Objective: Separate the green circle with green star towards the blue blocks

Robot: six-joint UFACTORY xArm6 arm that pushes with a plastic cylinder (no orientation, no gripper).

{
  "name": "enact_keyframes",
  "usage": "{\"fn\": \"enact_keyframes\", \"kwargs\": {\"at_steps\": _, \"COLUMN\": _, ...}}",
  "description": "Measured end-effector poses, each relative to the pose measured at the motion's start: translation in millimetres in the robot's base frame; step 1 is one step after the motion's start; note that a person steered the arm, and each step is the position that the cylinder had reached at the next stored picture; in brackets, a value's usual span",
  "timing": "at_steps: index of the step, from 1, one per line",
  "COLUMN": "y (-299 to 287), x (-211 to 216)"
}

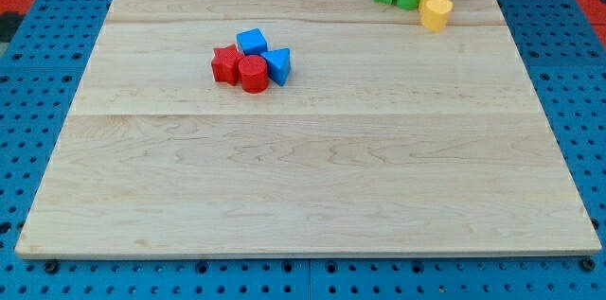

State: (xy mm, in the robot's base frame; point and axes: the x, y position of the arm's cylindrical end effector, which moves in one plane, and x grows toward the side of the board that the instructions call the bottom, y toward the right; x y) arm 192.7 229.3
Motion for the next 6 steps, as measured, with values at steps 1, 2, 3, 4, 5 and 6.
{"fn": "enact_keyframes", "kwargs": {"at_steps": 1, "y": -43, "x": 0}}
{"fn": "enact_keyframes", "kwargs": {"at_steps": 2, "y": -77, "x": 18}}
{"fn": "enact_keyframes", "kwargs": {"at_steps": 3, "y": -120, "x": 58}}
{"fn": "enact_keyframes", "kwargs": {"at_steps": 4, "y": -183, "x": 67}}
{"fn": "enact_keyframes", "kwargs": {"at_steps": 5, "y": -178, "x": 77}}
{"fn": "enact_keyframes", "kwargs": {"at_steps": 6, "y": -163, "x": 79}}
